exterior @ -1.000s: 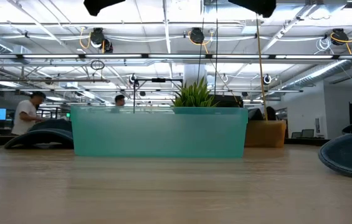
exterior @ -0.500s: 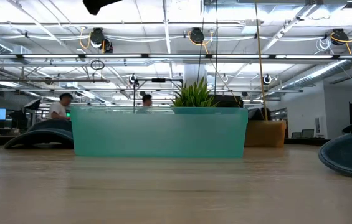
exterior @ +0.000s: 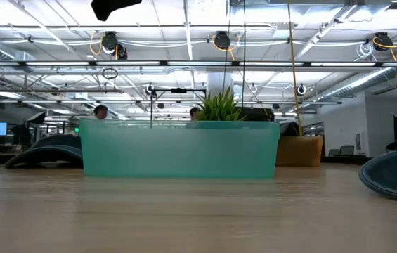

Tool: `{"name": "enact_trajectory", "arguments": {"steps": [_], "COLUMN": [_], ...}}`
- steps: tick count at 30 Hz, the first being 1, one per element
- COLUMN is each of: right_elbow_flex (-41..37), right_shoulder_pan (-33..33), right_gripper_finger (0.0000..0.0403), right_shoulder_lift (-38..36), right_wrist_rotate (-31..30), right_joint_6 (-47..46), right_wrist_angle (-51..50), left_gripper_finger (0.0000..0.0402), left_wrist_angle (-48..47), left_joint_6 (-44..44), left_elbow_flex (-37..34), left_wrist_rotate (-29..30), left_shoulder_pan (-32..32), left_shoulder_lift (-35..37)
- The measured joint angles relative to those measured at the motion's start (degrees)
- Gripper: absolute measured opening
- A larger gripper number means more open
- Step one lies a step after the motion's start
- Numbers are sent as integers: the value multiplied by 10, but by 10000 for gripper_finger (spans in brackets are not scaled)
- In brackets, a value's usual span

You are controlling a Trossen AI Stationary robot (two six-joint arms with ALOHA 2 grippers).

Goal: Pick & Place hat
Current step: Put the gray cap into the orange bin

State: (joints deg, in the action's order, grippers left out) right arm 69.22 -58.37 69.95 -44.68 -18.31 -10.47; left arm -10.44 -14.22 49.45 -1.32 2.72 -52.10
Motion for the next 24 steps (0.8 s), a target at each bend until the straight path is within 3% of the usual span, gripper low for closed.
{"name": "enact_trajectory", "arguments": {"steps": [4, 17, 24], "right_elbow_flex": [68, 172, 172], "right_shoulder_pan": [-7, -7, -3], "right_gripper_finger": [396, 396, 396], "right_shoulder_lift": [53, 191, 267], "right_wrist_rotate": [50, 264, 456], "right_joint_6": [-130, -406, -570], "right_wrist_angle": [-100, -193, -227], "left_gripper_finger": [395, 395, 395], "left_wrist_angle": [0, 0, -5], "left_joint_6": [-3, -43, -54], "left_elbow_flex": [0, 0, 0], "left_wrist_rotate": [0, 1, 1], "left_shoulder_pan": [0, 0, 0], "left_shoulder_lift": [0, 0, 0]}}
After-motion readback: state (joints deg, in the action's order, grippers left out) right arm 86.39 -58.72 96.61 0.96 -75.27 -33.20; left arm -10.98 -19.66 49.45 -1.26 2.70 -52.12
